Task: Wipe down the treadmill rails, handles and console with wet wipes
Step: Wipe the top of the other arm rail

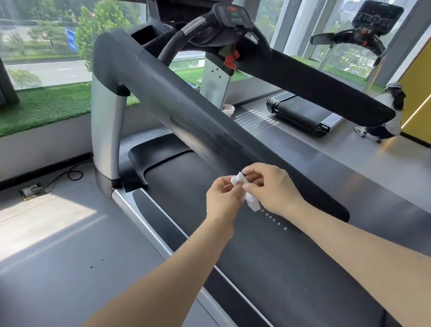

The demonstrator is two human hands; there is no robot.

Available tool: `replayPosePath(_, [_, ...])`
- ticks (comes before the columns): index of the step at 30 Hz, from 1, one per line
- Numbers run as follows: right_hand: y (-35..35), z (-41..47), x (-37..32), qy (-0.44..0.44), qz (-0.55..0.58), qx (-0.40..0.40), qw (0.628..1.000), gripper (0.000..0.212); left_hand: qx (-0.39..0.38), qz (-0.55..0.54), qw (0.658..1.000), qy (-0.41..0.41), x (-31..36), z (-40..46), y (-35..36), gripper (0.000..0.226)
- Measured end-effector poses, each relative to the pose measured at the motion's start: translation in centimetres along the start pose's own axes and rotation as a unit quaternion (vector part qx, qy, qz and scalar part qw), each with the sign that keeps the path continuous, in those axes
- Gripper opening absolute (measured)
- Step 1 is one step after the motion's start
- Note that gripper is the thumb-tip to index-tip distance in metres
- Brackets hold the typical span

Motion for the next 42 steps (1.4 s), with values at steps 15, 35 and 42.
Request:
replayPosePath(15, [3.7,3.5,0.1,-0.504,-0.458,-0.034,0.732,0.024,0.071,0.119,0.989,-0.055,-3.2,3.1,-3.3,0.013])
replayPosePath(35, [1.5,-0.6,4.6,-0.452,-0.491,0.013,0.744,0.049,-0.033,0.287,0.957,0.037,-3.5,0.8,0.2,0.026])
replayPosePath(42, [-2.1,-8.4,9.6,-0.438,-0.494,0.039,0.750,0.027,-0.083,0.278,0.955,0.055,-3.7,0.1,1.3,0.034])
Point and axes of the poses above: each hand's wrist, its own z-axis towards the middle knuckle, its own y-axis out of the palm, x = y × z, the point moved 4 cm from there along z, towards the middle knuckle, and after that the axes turned 6 degrees about x, right-handed, at the moved point
